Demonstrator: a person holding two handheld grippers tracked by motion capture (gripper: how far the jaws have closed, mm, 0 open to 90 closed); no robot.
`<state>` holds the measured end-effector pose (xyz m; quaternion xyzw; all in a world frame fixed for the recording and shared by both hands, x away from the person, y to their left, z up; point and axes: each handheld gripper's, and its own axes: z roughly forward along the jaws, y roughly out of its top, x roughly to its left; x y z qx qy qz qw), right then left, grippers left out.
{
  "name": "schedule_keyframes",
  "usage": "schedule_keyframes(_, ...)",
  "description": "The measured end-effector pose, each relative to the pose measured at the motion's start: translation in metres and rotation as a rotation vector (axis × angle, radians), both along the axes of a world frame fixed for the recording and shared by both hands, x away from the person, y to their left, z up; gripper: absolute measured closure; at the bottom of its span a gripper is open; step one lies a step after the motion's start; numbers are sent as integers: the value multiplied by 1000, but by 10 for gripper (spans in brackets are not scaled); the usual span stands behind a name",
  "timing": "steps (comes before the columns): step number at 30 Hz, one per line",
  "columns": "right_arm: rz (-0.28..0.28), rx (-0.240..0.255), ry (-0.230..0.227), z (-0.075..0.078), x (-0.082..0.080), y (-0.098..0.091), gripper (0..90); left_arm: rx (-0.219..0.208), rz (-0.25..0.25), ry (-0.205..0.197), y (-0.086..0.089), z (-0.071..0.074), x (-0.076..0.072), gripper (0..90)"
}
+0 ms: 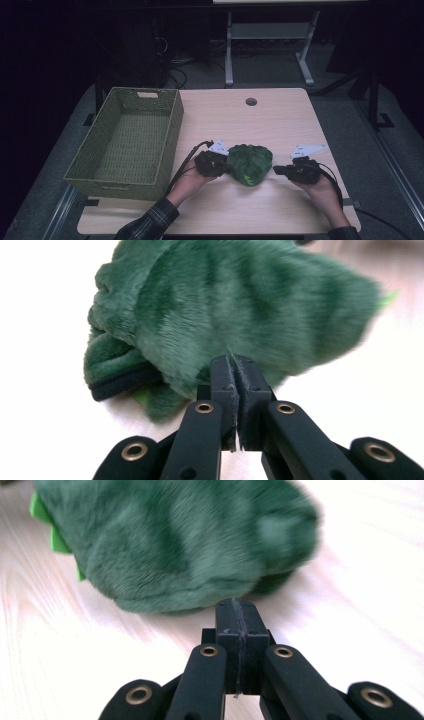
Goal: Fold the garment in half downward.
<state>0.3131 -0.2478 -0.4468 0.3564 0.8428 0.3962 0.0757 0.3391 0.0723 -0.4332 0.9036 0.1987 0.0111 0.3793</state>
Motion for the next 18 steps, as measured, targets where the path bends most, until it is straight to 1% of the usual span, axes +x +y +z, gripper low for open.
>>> schedule_keyframes(1,-11,5,-11,4,2,-4,898,-11,3,6,0,1,-3,868)
schedule_keyframes(3,-23,23,-32,9,5,-8,898,-9,-14,13,2,3,-8,868)
schedule_keyframes(4,-28,26,-35,12,8,-9,898,-16,-16,18,2,4,-11,868)
schedule_keyframes(5,-32,25,-48,15,10,-10,898,-24,-23,26,1,4,-14,867)
schedule_keyframes(6,-36,36,-61,19,13,-10,898,-27,-29,31,1,5,-15,867)
schedule_keyframes(7,-37,44,-57,21,15,-10,898,-29,-36,37,0,5,-17,867)
schedule_keyframes(9,-40,42,-73,25,23,-8,898,-29,-51,43,-3,5,-20,863)
schedule_keyframes(10,-46,55,-78,26,25,-8,898,-34,-59,50,-5,4,-21,863)
schedule_keyframes(11,-48,69,-69,27,31,-7,898,-42,-63,57,-7,3,-23,864)
schedule_keyframes(12,-48,61,-70,28,37,-5,899,-43,-73,65,-10,2,-24,864)
schedule_keyframes(13,-53,64,-80,29,41,-2,898,-37,-84,67,-13,0,-25,864)
schedule_keyframes(14,-50,73,-75,30,47,0,898,-28,-94,65,-16,-1,-27,863)
schedule_keyframes(15,-50,70,-67,31,53,3,898,-27,-101,66,-19,-2,-28,863)
schedule_keyframes(16,-54,73,-82,32,57,6,898,-26,-106,67,-22,-3,-29,863)
schedule_keyframes(18,-52,89,-77,33,70,12,898,-15,-122,64,-27,-5,-30,863)
